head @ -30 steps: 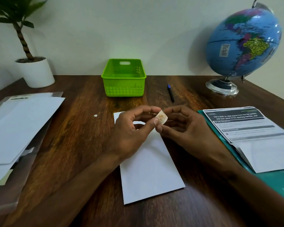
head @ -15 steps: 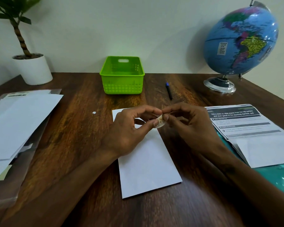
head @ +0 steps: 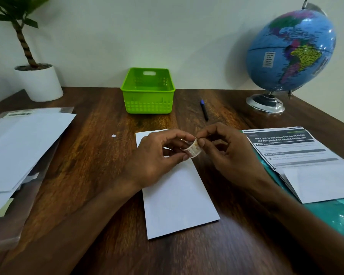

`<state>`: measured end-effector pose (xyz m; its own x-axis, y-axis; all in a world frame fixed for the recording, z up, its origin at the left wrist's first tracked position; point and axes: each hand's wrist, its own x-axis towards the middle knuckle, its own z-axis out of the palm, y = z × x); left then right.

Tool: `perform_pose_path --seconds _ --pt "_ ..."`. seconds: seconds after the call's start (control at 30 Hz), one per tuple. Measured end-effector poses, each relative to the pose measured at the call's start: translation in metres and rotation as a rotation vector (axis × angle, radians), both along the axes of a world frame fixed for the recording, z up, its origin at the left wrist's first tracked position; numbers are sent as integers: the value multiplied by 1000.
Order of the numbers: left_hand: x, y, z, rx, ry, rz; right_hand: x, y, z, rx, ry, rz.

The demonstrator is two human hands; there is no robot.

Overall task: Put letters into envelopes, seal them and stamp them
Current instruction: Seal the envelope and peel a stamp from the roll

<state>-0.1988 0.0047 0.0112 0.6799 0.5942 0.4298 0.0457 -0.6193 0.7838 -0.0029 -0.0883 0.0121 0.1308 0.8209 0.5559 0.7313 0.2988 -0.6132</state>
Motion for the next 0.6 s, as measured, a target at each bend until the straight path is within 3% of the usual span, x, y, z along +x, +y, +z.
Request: perform_pose_path --seconds 0.6 --pt "-2 7 2 -36 7 21 -8 -8 9 -76 -82 -15"
